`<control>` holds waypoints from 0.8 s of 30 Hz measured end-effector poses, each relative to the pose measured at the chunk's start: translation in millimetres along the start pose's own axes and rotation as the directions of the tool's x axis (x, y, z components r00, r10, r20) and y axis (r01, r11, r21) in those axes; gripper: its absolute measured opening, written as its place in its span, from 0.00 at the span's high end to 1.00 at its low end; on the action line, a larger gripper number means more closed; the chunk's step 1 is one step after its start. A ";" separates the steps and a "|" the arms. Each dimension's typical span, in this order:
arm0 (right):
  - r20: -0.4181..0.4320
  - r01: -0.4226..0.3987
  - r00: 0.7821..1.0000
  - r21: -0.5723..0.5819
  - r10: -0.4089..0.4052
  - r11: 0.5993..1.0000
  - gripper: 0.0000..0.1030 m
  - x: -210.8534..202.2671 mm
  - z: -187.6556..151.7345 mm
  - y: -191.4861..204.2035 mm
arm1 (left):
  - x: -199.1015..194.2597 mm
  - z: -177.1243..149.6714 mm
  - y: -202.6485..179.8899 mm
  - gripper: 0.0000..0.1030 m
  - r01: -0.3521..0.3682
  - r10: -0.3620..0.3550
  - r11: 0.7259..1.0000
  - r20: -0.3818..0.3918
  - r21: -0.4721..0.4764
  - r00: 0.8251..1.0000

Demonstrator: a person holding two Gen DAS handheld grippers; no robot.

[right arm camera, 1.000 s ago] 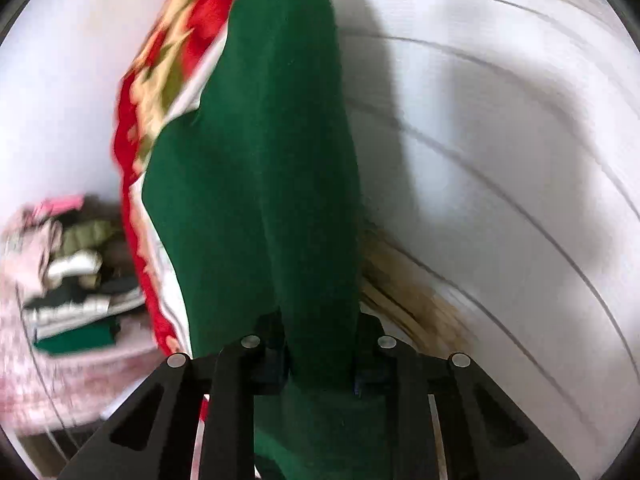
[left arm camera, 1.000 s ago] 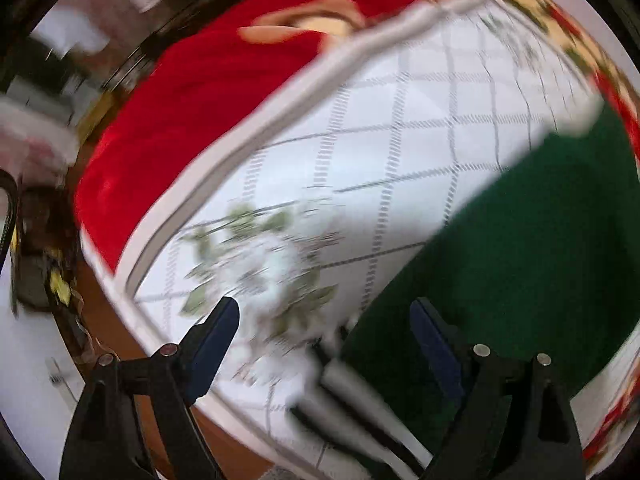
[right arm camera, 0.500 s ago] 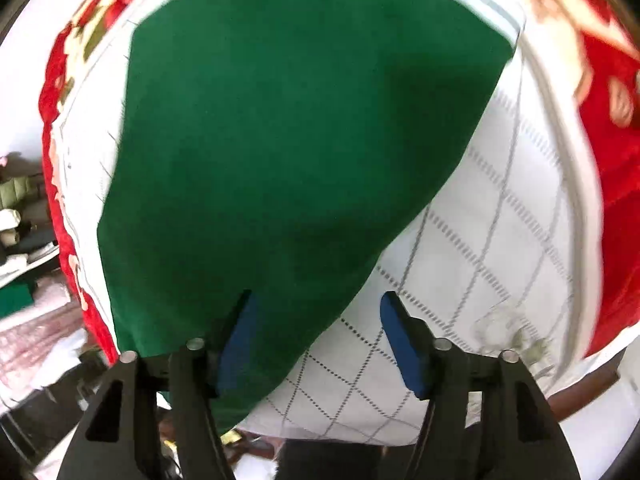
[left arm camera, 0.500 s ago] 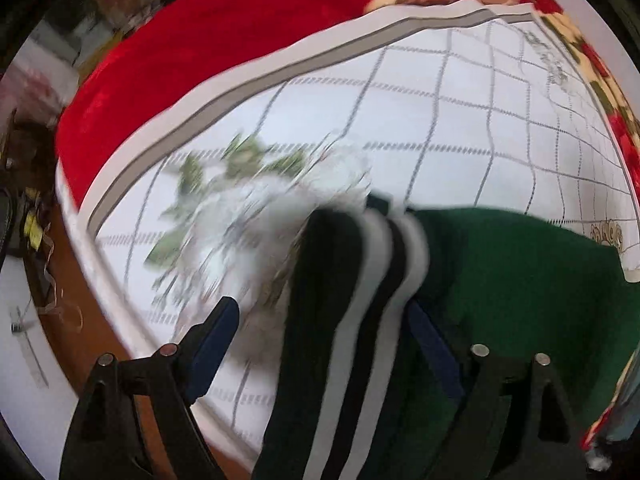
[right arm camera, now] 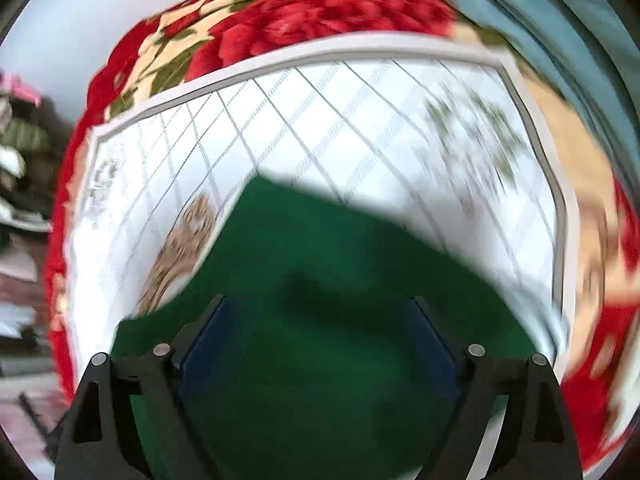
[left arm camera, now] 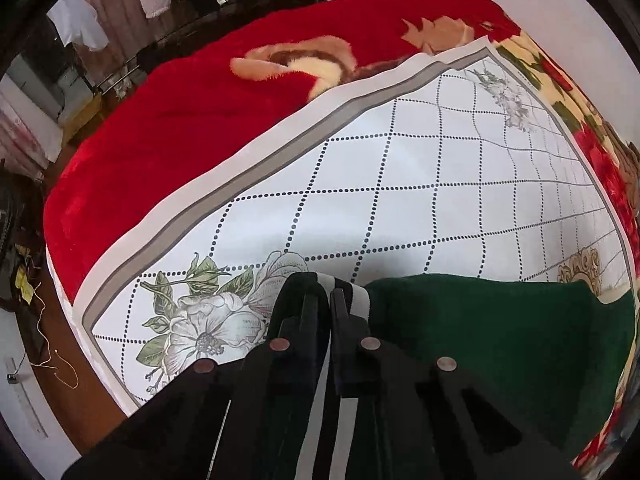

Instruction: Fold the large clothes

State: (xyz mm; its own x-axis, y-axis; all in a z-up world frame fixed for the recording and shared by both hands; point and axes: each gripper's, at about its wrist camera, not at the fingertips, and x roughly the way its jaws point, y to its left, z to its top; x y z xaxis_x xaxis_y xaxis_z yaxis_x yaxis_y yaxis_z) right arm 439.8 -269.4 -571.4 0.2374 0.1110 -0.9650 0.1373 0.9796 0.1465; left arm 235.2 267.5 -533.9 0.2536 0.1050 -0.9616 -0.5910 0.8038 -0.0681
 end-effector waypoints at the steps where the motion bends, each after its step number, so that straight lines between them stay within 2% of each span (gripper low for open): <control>1: -0.015 0.007 1.000 -0.029 -0.008 1.000 0.13 14.9 33.3 -13.1 | -1.0 -2.2 -2.5 0.97 -0.007 0.007 1.000 0.001 0.007 1.000; 4: -0.088 0.026 0.995 -0.129 -0.037 0.991 0.13 52.4 71.3 -4.8 | -6.9 -9.4 -6.7 0.97 -0.023 0.023 0.999 0.004 0.026 1.000; 5: -0.156 -0.008 0.988 -0.159 -0.017 0.987 0.14 70.3 79.4 -0.8 | -7.3 -11.5 -6.1 0.97 -0.025 0.025 0.999 0.004 0.029 1.000; 6: -0.199 -0.034 0.980 -0.162 0.001 0.986 0.20 79.6 79.5 -2.8 | -7.5 -13.3 -5.3 0.97 -0.026 0.026 0.999 0.002 0.029 1.000; 7: -0.230 -0.064 0.973 -0.162 0.025 0.985 0.64 89.0 80.0 -1.0 | -7.4 -13.8 -5.2 0.97 -0.029 0.029 0.999 0.000 0.031 1.000; 8: -0.234 -0.023 0.972 -0.184 -0.021 0.983 0.75 93.9 79.5 3.1 | -6.3 -13.1 -5.7 0.97 -0.036 0.036 0.999 -0.006 0.032 0.999; 9: -0.221 -0.009 0.975 -0.209 -0.039 0.978 0.78 91.1 77.5 4.7 | -5.1 -11.8 -5.8 0.96 -0.043 0.044 0.999 -0.015 0.032 0.999; 10: -0.210 -0.007 0.977 -0.206 -0.038 0.979 0.94 86.0 76.7 4.5 | -4.7 -10.5 -5.5 0.96 -0.053 0.054 0.998 -0.022 0.028 0.998; 12: -0.156 -0.018 0.988 -0.130 -0.003 0.991 0.94 62.3 75.6 -2.0 | -4.1 -7.8 -5.5 0.92 -0.057 0.057 0.998 -0.038 0.016 0.998; 14: -0.061 -0.021 0.998 -0.056 0.017 0.998 0.94 27.7 71.1 -12.0 | -6.3 -5.8 -4.8 0.91 -0.054 0.054 0.999 -0.039 0.002 0.998; 16: -0.013 -0.026 1.000 0.004 0.026 1.000 0.94 5.5 64.3 -20.0 | -12.6 -3.2 -2.5 0.82 -0.031 0.030 0.999 -0.025 -0.024 0.999; 17: 0.016 -0.018 1.000 0.049 0.017 0.999 0.94 -5.0 60.6 -29.0 | -16.1 -1.5 -1.4 0.57 -0.020 0.020 0.999 -0.017 -0.038 1.000; 18: 0.034 -0.009 0.999 0.078 0.006 0.997 0.94 -9.4 60.5 -36.1 | -17.9 -0.2 -1.0 0.20 -0.018 0.017 0.999 -0.012 -0.047 1.000; 19: 0.055 0.008 0.998 0.109 -0.014 0.994 0.94 -12.2 60.9 -43.6 | -21.7 1.3 0.0 0.12 -0.008 0.009 0.998 0.004 -0.060 1.000; 22: 0.031 0.065 0.997 0.210 -0.074 0.976 0.95 5.7 64.0 -73.0 | -25.0 4.0 -6.5 0.11 -0.017 0.019 0.999 0.026 -0.045 0.999; 24: -0.071 0.111 0.993 0.230 -0.097 0.967 0.94 39.5 65.6 -89.0 | -20.5 4.9 -15.9 0.11 -0.025 0.025 0.999 0.021 -0.020 0.999</control>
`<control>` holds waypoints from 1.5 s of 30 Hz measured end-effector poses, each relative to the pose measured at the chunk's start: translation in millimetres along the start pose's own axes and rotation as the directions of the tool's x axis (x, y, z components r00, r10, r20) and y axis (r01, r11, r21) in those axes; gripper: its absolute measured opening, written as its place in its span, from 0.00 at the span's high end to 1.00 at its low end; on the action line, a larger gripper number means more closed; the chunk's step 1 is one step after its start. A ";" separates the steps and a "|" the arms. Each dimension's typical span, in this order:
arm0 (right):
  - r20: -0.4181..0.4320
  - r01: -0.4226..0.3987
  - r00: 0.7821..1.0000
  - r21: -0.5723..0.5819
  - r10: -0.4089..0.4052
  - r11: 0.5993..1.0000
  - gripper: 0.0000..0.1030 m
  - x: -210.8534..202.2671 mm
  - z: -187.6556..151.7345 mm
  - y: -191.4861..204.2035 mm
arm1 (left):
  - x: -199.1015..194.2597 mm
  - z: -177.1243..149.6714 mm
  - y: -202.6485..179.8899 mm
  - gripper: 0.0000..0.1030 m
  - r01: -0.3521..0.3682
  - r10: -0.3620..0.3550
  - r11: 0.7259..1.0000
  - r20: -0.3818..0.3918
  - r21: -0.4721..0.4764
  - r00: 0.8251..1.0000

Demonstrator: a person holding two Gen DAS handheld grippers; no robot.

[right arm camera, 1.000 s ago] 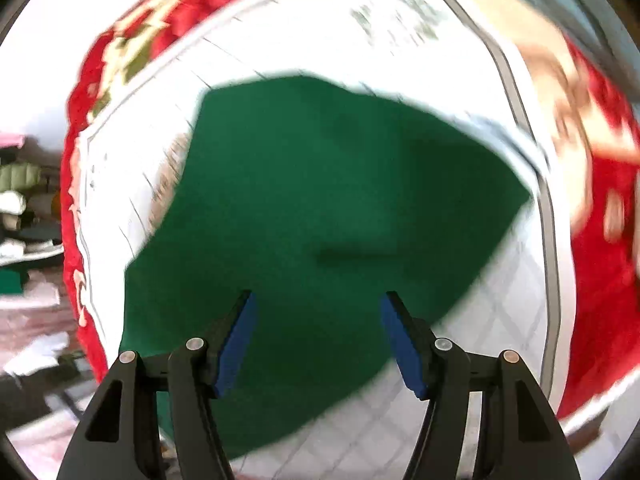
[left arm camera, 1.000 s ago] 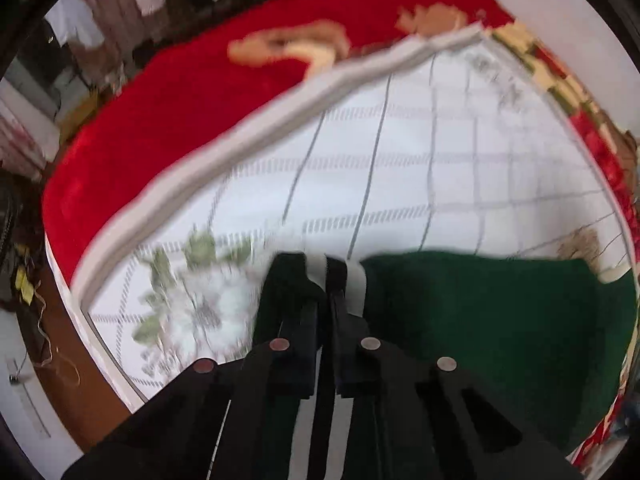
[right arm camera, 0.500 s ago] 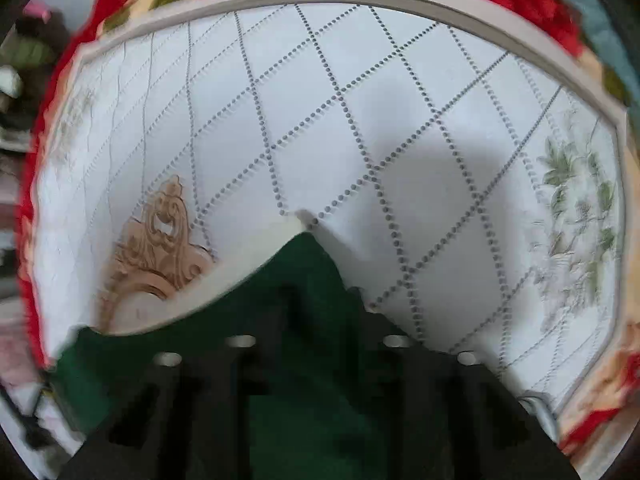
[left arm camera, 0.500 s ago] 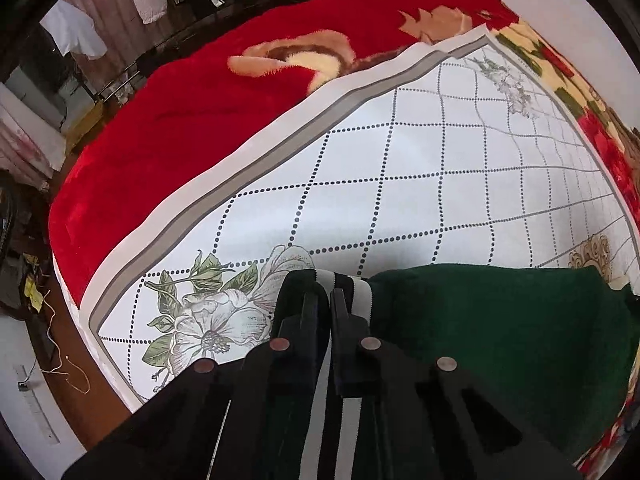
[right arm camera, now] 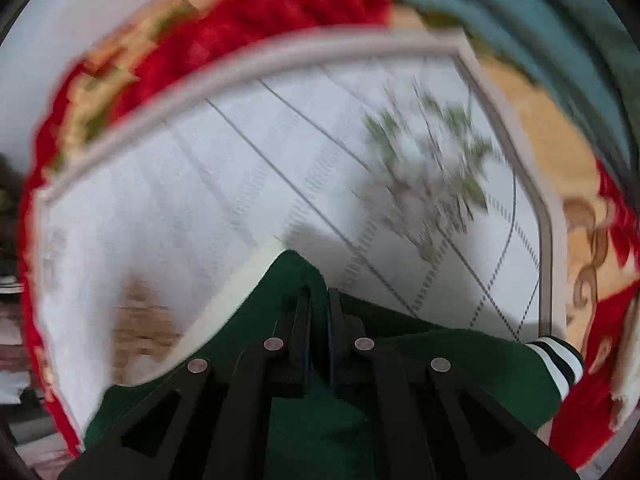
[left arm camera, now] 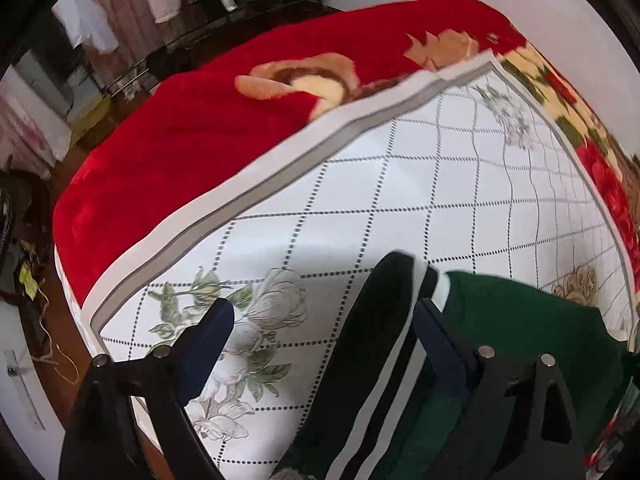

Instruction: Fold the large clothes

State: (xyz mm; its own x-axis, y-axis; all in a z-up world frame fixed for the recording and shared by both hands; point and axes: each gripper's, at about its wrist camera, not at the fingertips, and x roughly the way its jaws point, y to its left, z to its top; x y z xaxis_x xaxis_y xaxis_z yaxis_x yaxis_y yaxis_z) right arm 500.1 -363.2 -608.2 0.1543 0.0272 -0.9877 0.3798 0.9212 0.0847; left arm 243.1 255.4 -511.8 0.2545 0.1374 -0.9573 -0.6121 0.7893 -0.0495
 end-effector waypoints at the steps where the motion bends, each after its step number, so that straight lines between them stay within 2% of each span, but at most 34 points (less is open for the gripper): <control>1: -0.052 0.005 0.999 0.008 -0.005 1.000 0.93 17.1 2.9 -4.8 | 2.6 -0.2 -6.0 0.11 -0.001 0.001 1.000 -0.006 0.012 1.000; 3: -0.113 -0.001 0.994 0.007 0.001 1.000 0.84 34.5 8.1 -9.4 | 2.9 -0.3 -21.7 0.11 -0.001 0.001 0.999 -0.007 0.047 1.000; 4: -0.113 0.021 0.993 -0.008 -0.022 1.000 0.73 28.4 12.0 -8.8 | 0.0 -0.5 -30.5 0.11 -0.007 0.006 0.997 0.003 0.072 1.000; 5: -0.096 0.028 0.995 -0.018 -0.029 0.999 0.61 17.2 14.1 -8.1 | -5.0 -1.3 -41.8 0.11 -0.010 0.008 0.995 0.017 0.101 1.000; 7: -0.027 0.023 0.999 -0.038 -0.024 0.999 0.47 -12.0 11.6 -7.1 | -13.5 -3.9 -61.0 0.11 0.003 -0.007 0.990 0.028 0.140 1.000; 8: 0.035 0.033 0.999 -0.072 -0.031 0.997 0.42 -37.2 5.3 -4.0 | -17.5 -7.1 -73.6 0.11 0.004 -0.009 0.986 0.030 0.164 1.000; 10: 0.111 0.035 0.994 -0.131 -0.020 0.991 0.41 -70.8 -12.4 2.7 | -22.7 -16.8 -102.2 0.11 0.027 -0.032 0.976 0.021 0.217 0.999; 11: 0.121 0.018 0.993 -0.152 0.001 0.988 0.41 -80.8 -21.3 5.2 | -23.6 -22.5 -116.0 0.11 0.037 -0.041 0.970 0.011 0.242 0.999; 12: 0.106 -0.037 0.993 -0.184 0.057 0.982 0.41 -88.4 -34.7 9.5 | -23.4 -29.6 -131.6 0.11 0.049 -0.050 0.963 -0.002 0.265 0.999; 13: 0.060 -0.091 0.993 -0.210 0.106 0.973 0.41 -87.9 -48.6 16.1 | -21.7 -37.1 -145.7 0.11 0.072 -0.068 0.957 -0.022 0.283 0.997; 15: -0.090 -0.166 0.985 -0.261 0.148 0.951 0.41 -64.9 -78.7 36.7 | -13.0 -53.1 -171.2 0.11 0.096 -0.082 0.947 -0.060 0.307 0.995; 18: -0.269 -0.213 0.953 -0.284 0.136 0.935 0.42 -11.5 -113.8 59.1 | 15.4 -76.5 -206.3 0.11 0.130 -0.087 0.935 -0.141 0.329 0.986; 19: -0.299 -0.190 0.949 -0.291 0.099 0.938 0.43 8.3 -122.4 64.6 | 26.6 -83.6 -215.3 0.11 0.121 -0.069 0.931 -0.159 0.345 0.985; 22: -0.262 -0.111 0.965 -0.326 0.023 0.939 0.41 38.1 -121.3 77.6 | 63.6 -100.1 -232.8 0.10 0.065 0.010 0.910 -0.180 0.408 0.984; 23: -0.250 -0.096 0.968 -0.319 0.014 0.943 0.38 43.7 -116.9 81.3 | 70.5 -101.2 -235.1 0.02 0.047 0.020 0.906 -0.152 0.421 0.988; 26: -0.251 -0.053 0.967 -0.345 -0.038 0.937 0.34 51.3 -107.2 93.2 | 75.0 -96.5 -238.2 0.00 0.046 0.012 0.901 -0.131 0.431 0.991; 28: -0.287 -0.057 0.957 -0.337 -0.044 0.940 0.34 47.0 -103.1 94.4 | 72.1 -90.9 -234.6 0.00 0.068 -0.001 0.908 -0.160 0.413 0.987; 30: -0.309 -0.103 0.951 -0.311 0.002 0.945 0.35 27.6 -100.9 91.9 | 56.8 -85.2 -219.1 0.00 0.092 -0.029 0.929 -0.179 0.358 0.983; 31: -0.306 -0.149 0.951 -0.306 0.051 0.940 0.34 13.1 -103.5 91.3 | 47.8 -83.8 -208.6 0.00 0.104 -0.047 0.940 -0.180 0.324 0.983; 33: -0.297 -0.206 0.949 -0.334 0.105 0.920 0.35 -6.6 -115.3 93.6 | 22.6 -85.8 -171.9 0.00 0.132 -0.095 0.969 -0.174 0.211 0.980; 35: -0.333 -0.220 0.939 -0.378 0.090 0.899 0.35 1.7 -132.9 97.6 | 3.4 -98.2 -128.6 0.00 0.142 -0.125 0.987 -0.182 0.081 0.975; 36: -0.391 -0.207 0.919 -0.383 0.046 0.900 0.34 23.3 -145.7 96.0 | -4.7 -111.6 -99.9 0.00 0.145 -0.144 0.989 -0.199 -0.011 0.969; 37: -0.380 -0.192 0.924 -0.402 0.028 0.895 0.32 34.3 -152.1 96.0 | -8.4 -121.7 -82.0 0.00 0.142 -0.154 0.988 -0.217 -0.068 0.964; 38: -0.364 -0.184 0.931 -0.421 0.020 0.888 0.25 33.5 -153.7 101.1 | -11.9 -135.1 -63.1 0.00 0.140 -0.168 0.982 -0.238 -0.129 0.957; 40: -0.366 -0.189 0.930 -0.438 0.018 0.879 0.20 26.2 -153.2 110.7 | -18.2 -166.7 -23.3 0.00 0.149 -0.221 0.951 -0.261 -0.269 0.940; 41: -0.367 -0.217 0.929 -0.432 0.049 0.875 0.20 20.0 -152.3 112.5 | -19.8 -178.2 -9.6 0.00 0.149 -0.240 0.933 -0.259 -0.327 0.935; 43: -0.385 -0.279 0.915 -0.382 0.123 0.881 0.20 10.4 -151.4 108.1 | -15.1 -203.5 15.1 0.00 0.180 -0.312 0.870 -0.230 -0.459 0.922; 45: -0.400 -0.319 0.900 -0.338 0.171 0.885 0.20 6.7 -148.7 104.6 | -3.5 -214.8 26.4 0.00 0.218 -0.373 0.812 -0.196 -0.541 0.907</control>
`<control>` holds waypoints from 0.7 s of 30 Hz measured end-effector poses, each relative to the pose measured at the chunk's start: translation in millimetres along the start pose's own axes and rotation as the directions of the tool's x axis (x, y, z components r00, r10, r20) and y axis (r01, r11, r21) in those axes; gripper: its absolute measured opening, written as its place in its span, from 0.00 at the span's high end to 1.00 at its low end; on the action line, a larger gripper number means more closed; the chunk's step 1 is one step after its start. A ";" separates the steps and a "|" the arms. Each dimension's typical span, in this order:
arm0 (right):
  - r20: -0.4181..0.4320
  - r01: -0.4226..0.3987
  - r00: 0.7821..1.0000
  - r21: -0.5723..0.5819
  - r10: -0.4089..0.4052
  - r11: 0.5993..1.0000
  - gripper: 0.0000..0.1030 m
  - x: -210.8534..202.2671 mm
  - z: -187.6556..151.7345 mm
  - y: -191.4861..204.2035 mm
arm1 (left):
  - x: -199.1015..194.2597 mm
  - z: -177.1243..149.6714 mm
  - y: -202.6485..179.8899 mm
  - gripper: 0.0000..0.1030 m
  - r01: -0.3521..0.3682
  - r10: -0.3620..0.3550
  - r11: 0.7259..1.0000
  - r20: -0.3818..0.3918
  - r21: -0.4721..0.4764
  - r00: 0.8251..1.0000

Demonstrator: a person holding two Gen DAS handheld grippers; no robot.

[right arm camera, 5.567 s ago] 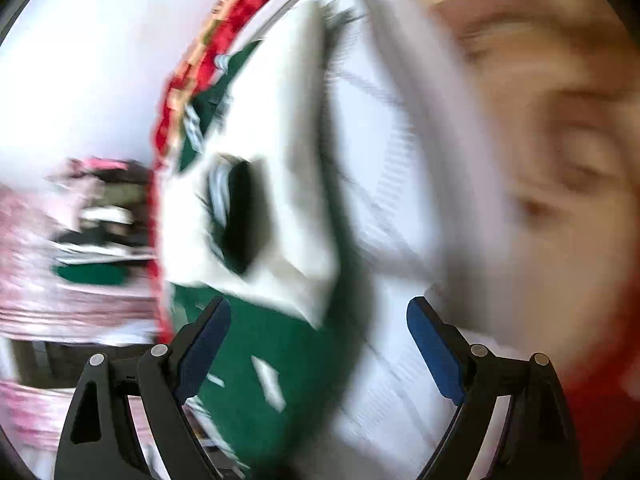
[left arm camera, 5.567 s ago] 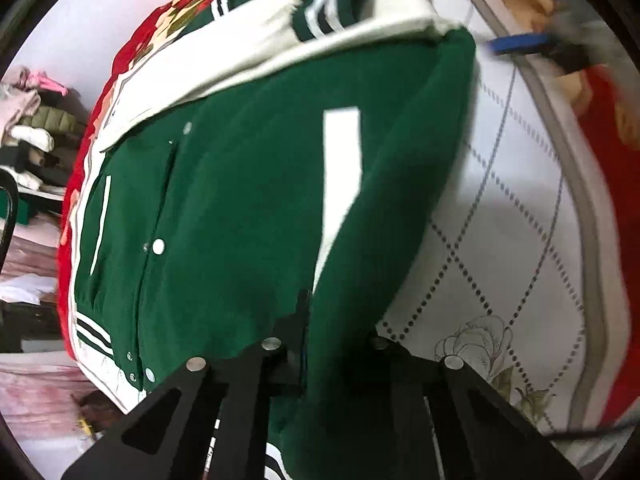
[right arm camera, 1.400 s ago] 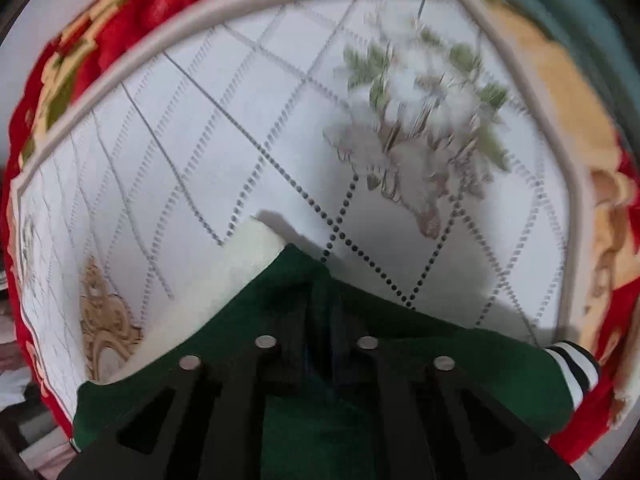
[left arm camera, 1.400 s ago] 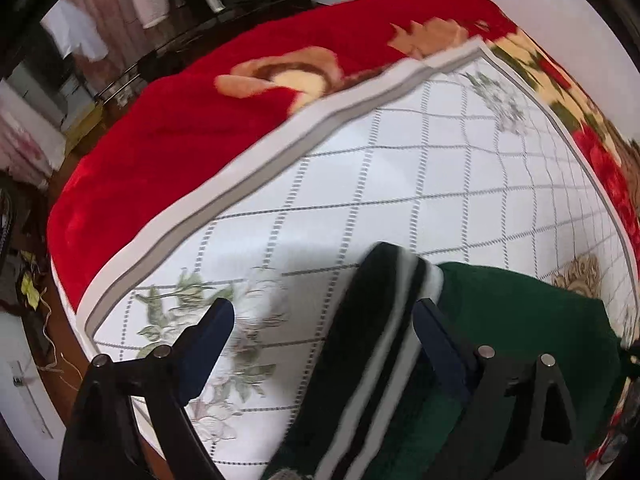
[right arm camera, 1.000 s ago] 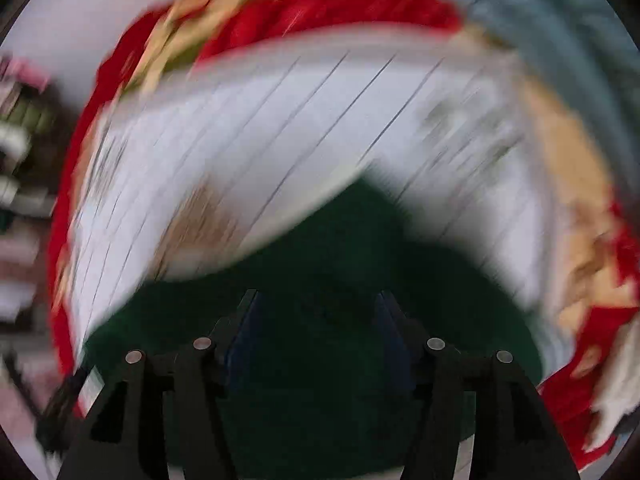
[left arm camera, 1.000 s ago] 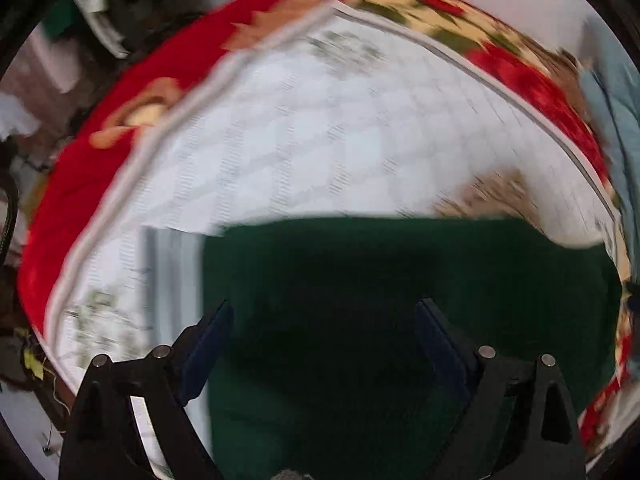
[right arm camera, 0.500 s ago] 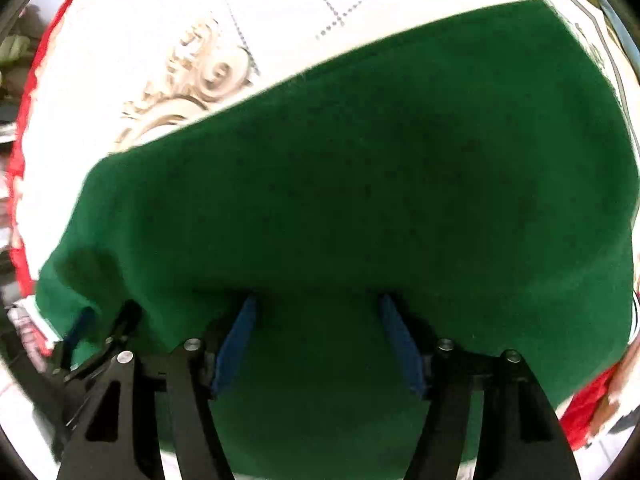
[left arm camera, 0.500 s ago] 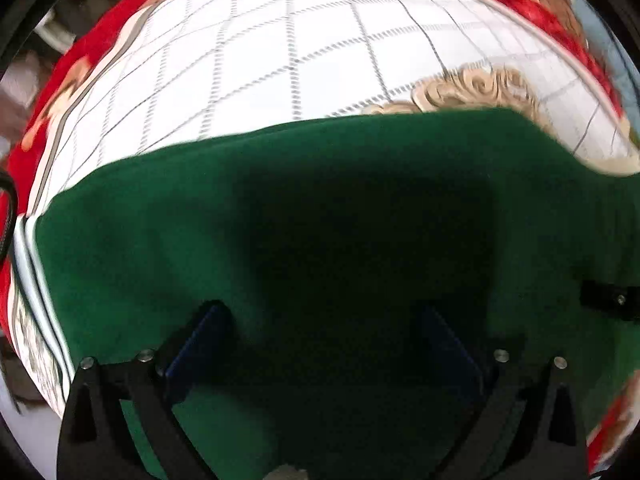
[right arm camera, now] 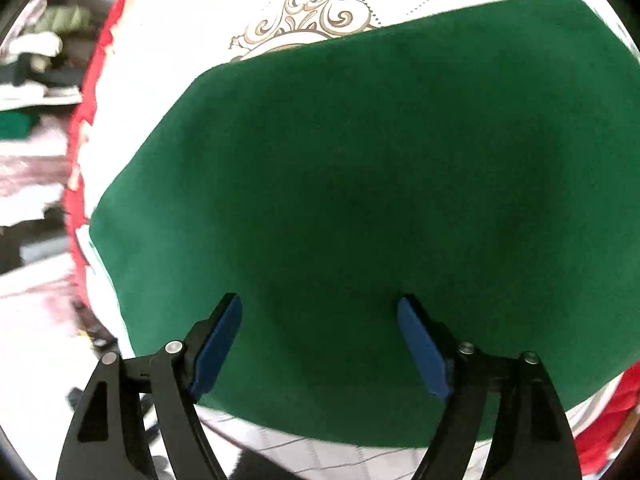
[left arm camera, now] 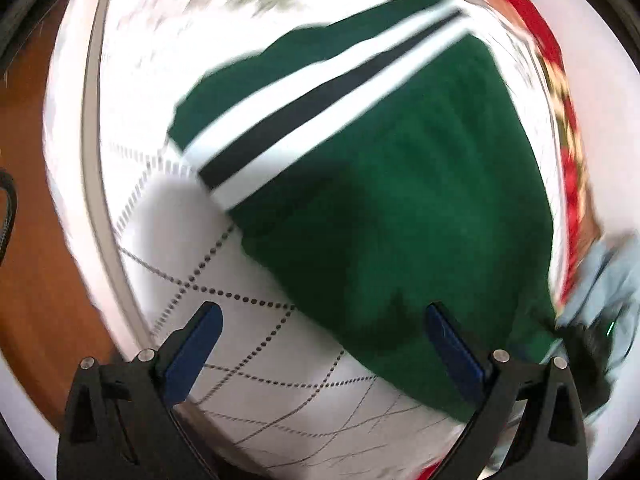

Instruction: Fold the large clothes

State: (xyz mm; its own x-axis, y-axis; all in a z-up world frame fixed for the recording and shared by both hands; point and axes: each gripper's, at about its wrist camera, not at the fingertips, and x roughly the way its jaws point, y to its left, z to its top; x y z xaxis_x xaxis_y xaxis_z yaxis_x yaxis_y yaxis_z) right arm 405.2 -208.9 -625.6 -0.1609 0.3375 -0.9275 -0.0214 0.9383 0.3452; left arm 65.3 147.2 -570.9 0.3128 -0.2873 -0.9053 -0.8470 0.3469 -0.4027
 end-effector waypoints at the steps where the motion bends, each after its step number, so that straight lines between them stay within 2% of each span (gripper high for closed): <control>1: -0.001 0.000 1.000 0.003 0.000 1.000 0.20 -1.5 -3.6 -2.8 | 4.9 3.1 6.6 0.00 0.052 -0.051 0.998 0.023 -0.041 0.998; 2: -0.002 0.008 1.000 0.002 -0.008 1.000 0.20 -1.9 -5.6 -5.3 | 8.0 6.5 8.5 0.01 0.074 -0.071 0.995 0.050 -0.063 0.996; 5: -0.017 0.030 0.999 0.018 -0.030 0.999 0.20 3.6 -18.9 -12.3 | 6.5 22.9 4.2 0.01 0.071 -0.058 0.995 0.176 -0.069 0.983; 7: -0.023 0.030 0.999 0.036 -0.029 0.999 0.20 12.1 -31.9 -16.1 | -2.7 29.2 -4.5 0.18 0.048 -0.036 0.998 0.267 -0.042 0.963; 9: -0.030 0.033 0.999 0.041 -0.032 0.999 0.20 16.6 -35.5 -22.0 | -1.6 41.8 -6.8 0.60 0.029 -0.014 0.999 0.304 -0.044 0.953; 11: -0.035 0.043 0.999 0.050 -0.041 0.998 0.20 20.1 -32.9 -24.2 | -3.9 60.4 -18.1 0.75 0.052 -0.053 0.999 0.328 0.013 0.943; 14: -0.046 0.019 0.999 0.065 -0.016 0.998 0.20 22.4 -34.5 -21.4 | -9.8 82.4 -41.5 0.79 0.064 -0.098 0.992 0.370 0.105 0.924; 16: -0.042 0.002 0.999 0.063 0.000 0.998 0.20 19.5 -32.3 -16.5 | -28.3 98.6 -49.0 0.80 0.074 -0.128 0.986 0.390 0.151 0.912; 19: -0.021 -0.021 1.000 0.069 0.023 0.997 0.20 12.5 -27.1 -11.4 | -46.4 114.1 -41.7 0.80 0.032 -0.111 0.982 0.433 0.184 0.895; 21: -0.016 -0.044 0.999 0.075 0.045 0.996 0.20 14.8 -22.9 -4.9 | -47.3 121.3 -26.0 0.80 0.004 -0.078 0.986 0.439 0.169 0.895</control>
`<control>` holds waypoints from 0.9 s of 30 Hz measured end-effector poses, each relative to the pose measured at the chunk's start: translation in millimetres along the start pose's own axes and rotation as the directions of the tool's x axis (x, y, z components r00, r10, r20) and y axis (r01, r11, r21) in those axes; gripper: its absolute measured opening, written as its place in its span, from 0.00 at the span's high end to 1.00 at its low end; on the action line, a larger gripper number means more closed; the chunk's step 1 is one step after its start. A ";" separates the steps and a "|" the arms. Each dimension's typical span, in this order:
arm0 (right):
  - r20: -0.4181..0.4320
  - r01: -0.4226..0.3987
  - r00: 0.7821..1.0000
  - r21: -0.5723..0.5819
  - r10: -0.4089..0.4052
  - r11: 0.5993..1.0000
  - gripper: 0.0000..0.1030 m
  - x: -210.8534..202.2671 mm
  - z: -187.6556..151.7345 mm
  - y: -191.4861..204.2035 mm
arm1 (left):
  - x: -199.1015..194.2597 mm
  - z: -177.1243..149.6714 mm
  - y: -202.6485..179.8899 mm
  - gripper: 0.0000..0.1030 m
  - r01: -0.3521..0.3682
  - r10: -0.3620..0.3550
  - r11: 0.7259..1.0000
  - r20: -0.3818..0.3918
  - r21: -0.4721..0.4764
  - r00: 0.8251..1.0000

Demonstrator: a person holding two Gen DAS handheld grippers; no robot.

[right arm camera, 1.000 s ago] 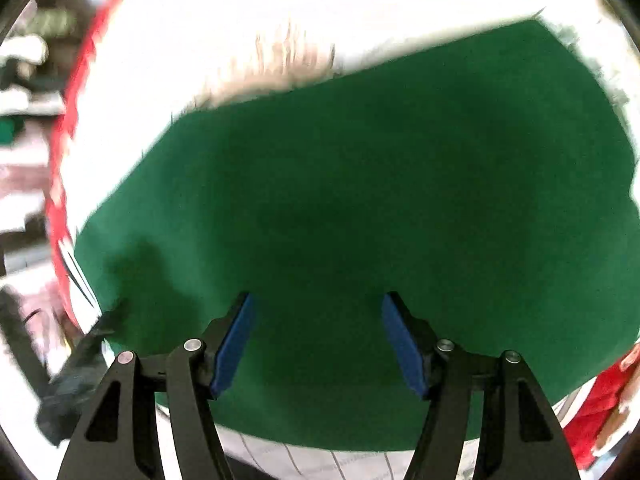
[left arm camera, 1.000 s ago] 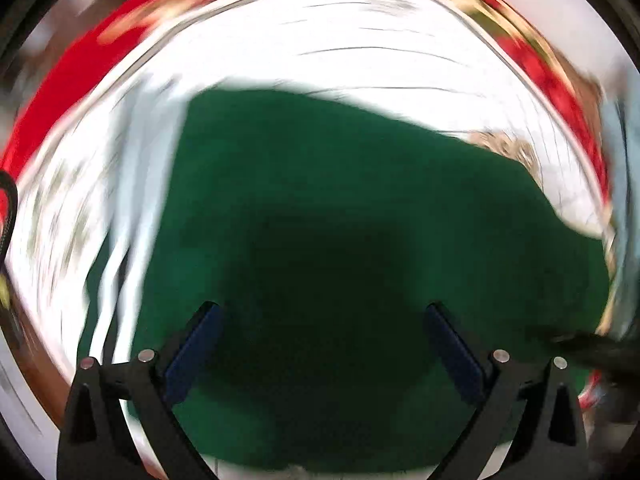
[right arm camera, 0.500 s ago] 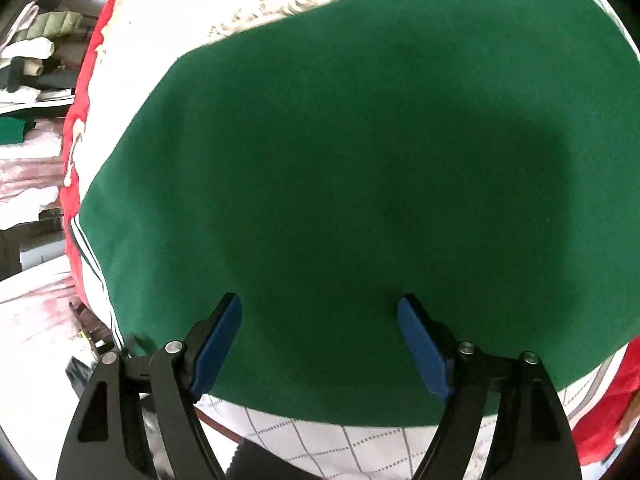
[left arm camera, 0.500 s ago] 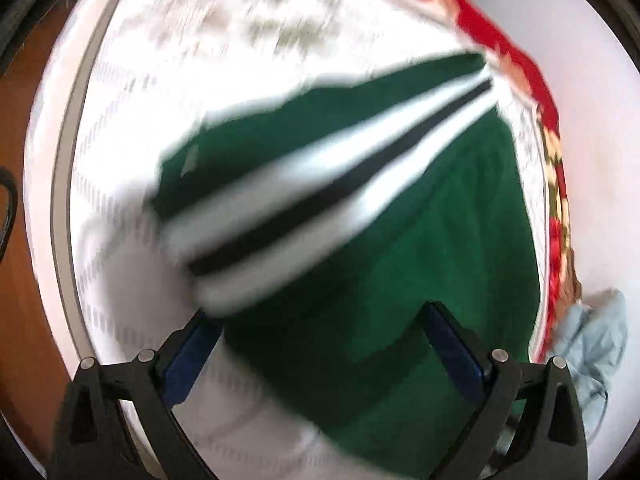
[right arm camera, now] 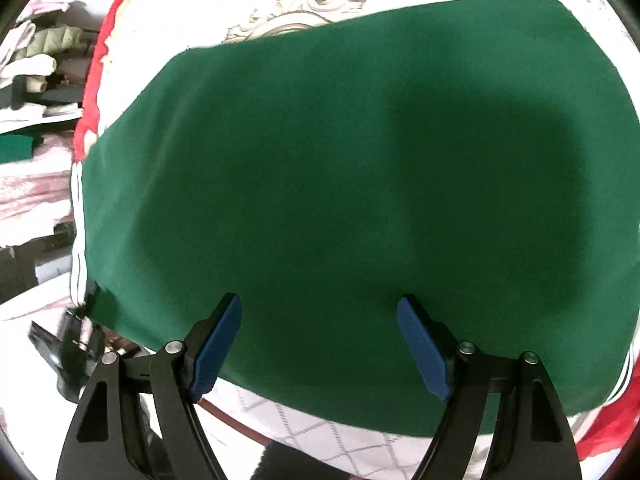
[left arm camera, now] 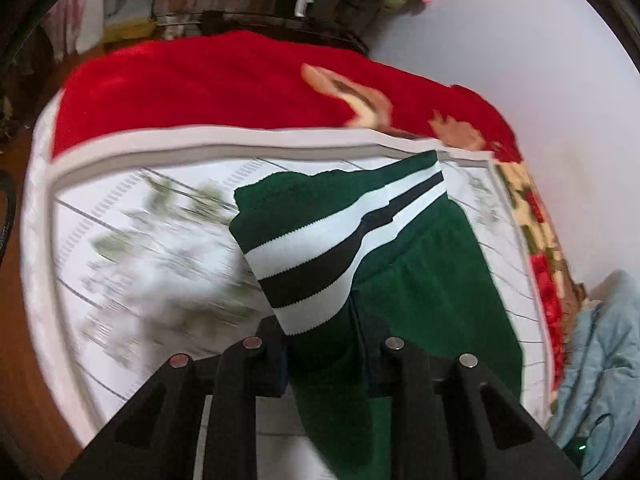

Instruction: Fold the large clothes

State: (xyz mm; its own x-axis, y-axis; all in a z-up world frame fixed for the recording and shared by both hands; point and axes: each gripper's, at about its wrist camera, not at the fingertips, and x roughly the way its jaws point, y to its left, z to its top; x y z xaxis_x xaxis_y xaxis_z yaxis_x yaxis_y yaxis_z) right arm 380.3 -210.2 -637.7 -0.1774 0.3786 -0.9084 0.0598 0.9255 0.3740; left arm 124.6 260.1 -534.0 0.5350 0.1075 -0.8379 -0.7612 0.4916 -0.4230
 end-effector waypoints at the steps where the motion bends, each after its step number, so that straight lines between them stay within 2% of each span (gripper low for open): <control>1: -0.004 0.005 1.000 -0.003 -0.005 1.000 0.20 5.3 3.2 4.3 | 3.4 -1.7 7.2 0.79 0.000 0.000 1.000 -0.016 -0.014 1.000; 2: -0.018 0.020 1.000 -0.008 -0.020 1.000 0.20 13.4 9.3 9.8 | 12.9 -2.8 20.0 0.76 0.007 -0.009 0.999 -0.060 -0.042 0.998; 4: -0.032 0.092 0.995 -0.007 -0.092 0.996 0.21 32.8 11.5 19.0 | 36.2 -5.2 23.7 0.63 0.045 -0.057 0.994 -0.125 -0.097 0.991; 5: -0.033 0.120 0.992 -0.003 -0.120 0.993 0.21 40.6 13.7 20.3 | 45.1 -3.9 24.4 0.51 0.068 -0.085 0.990 -0.140 -0.122 0.987; 6: -0.025 0.149 0.989 -0.001 -0.149 0.989 0.20 45.9 15.9 23.0 | 52.2 -5.6 29.9 0.42 0.120 -0.143 0.981 -0.144 -0.154 0.979; 8: -0.018 0.184 0.983 -0.003 -0.184 0.983 0.19 47.8 17.8 29.3 | 60.6 -8.6 27.4 0.29 0.179 -0.202 0.968 -0.121 -0.176 0.972; 9: -0.023 0.186 0.982 -0.006 -0.186 0.982 0.19 47.6 18.1 30.8 | 63.3 -8.9 23.0 0.24 0.201 -0.220 0.965 -0.101 -0.170 0.970; 13: -0.035 0.123 0.992 -0.009 -0.123 0.992 0.19 43.4 18.9 26.2 | 68.7 -7.1 4.1 0.24 0.176 -0.184 0.977 -0.066 -0.121 0.981; 14: -0.038 0.109 0.993 -0.017 -0.110 0.994 0.19 42.9 19.1 26.0 | 69.5 -5.3 -1.9 0.25 0.170 -0.177 0.979 -0.056 -0.112 0.983; 15: -0.037 0.099 0.994 -0.024 -0.099 0.995 0.19 42.2 18.8 25.1 | 69.7 -1.7 -11.1 0.51 0.154 -0.158 0.984 -0.041 -0.091 0.987; 16: -0.036 0.094 0.995 -0.028 -0.095 0.995 0.19 42.3 18.7 25.3 | 69.3 2.2 -19.0 0.70 0.122 -0.125 0.990 -0.034 -0.067 0.992; 17: -0.029 0.091 0.995 -0.033 -0.092 0.995 0.19 42.8 19.9 28.8 | 69.8 8.5 -25.7 0.84 0.119 -0.120 0.992 -0.031 -0.048 0.992; 21: -0.020 0.060 0.998 -0.073 -0.062 0.996 0.19 49.1 24.1 49.4 | 28.7 43.0 -51.9 0.87 0.112 -0.116 0.992 0.076 0.053 0.990; 23: -0.039 -0.008 0.999 -0.113 0.004 0.994 0.19 56.6 28.3 73.2 | 5.2 63.7 -65.8 0.87 0.103 -0.118 0.989 0.147 0.104 0.982; 26: -0.078 -0.138 0.989 -0.146 0.128 0.980 0.21 57.0 31.1 101.7 | -23.1 96.7 -91.0 0.87 0.042 -0.097 0.975 0.247 0.219 0.964; 27: -0.060 -0.153 0.987 -0.149 0.146 0.977 0.21 47.5 30.4 107.0 | -34.0 103.5 -97.9 0.87 0.016 -0.092 0.964 0.274 0.266 0.957</control>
State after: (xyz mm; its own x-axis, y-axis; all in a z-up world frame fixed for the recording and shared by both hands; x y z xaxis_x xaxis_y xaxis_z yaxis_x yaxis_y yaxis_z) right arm 408.1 -92.8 -646.5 -0.2258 0.5080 -0.8313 -0.0607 0.8443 0.5324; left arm 218.9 297.7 -428.3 0.6824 0.2946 -0.6690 -0.6276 0.7053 -0.3296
